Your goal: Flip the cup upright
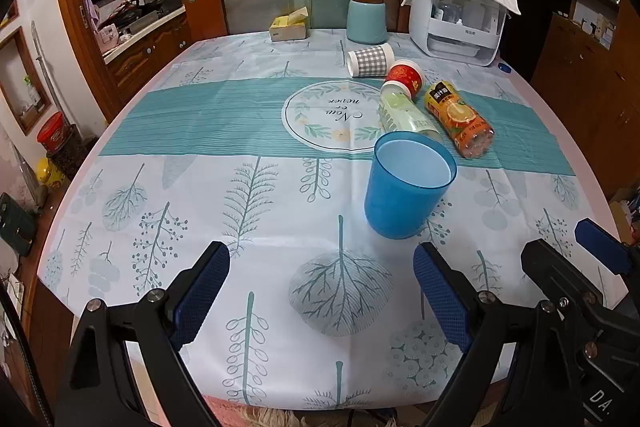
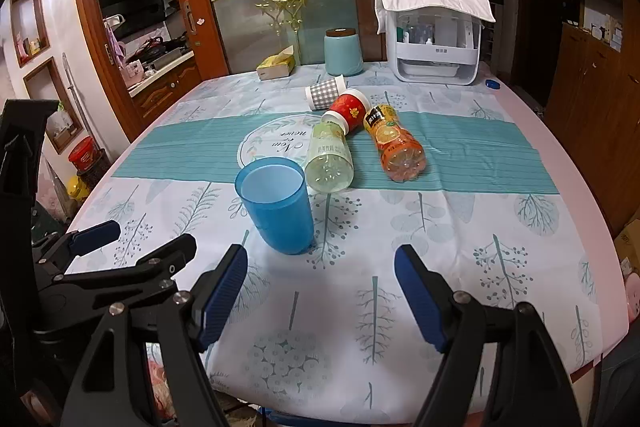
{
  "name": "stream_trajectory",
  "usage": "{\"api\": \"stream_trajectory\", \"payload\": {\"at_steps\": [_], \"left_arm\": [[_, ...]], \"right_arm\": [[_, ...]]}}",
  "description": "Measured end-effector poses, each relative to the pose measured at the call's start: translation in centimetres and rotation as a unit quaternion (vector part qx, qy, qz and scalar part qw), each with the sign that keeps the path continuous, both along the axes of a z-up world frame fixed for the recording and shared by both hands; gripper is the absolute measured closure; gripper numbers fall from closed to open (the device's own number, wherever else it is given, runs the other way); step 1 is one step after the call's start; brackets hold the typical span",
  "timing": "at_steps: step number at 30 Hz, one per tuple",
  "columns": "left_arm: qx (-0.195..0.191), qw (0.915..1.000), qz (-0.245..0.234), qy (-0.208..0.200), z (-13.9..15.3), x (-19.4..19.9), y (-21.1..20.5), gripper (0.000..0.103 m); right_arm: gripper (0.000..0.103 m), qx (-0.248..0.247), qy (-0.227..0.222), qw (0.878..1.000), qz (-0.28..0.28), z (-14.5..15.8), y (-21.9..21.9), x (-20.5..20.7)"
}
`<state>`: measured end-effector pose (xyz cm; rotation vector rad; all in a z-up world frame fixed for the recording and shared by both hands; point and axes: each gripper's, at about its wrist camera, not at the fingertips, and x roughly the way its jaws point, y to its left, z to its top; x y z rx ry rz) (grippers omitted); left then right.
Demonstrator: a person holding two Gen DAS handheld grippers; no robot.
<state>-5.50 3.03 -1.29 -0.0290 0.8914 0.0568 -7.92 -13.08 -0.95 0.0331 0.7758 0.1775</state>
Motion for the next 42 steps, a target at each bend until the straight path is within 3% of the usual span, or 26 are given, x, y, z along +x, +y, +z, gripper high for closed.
{"api": "stream_trajectory", "payload": {"at_steps": [42], "left_arm": [[0.013,0.9996,0.020,0.017,-0.7,1.3,0.0,0.011]], "right_arm": [[0.026,-0.003,0.009,1.000,-0.005,-0.8,0.0,1.2]]}}
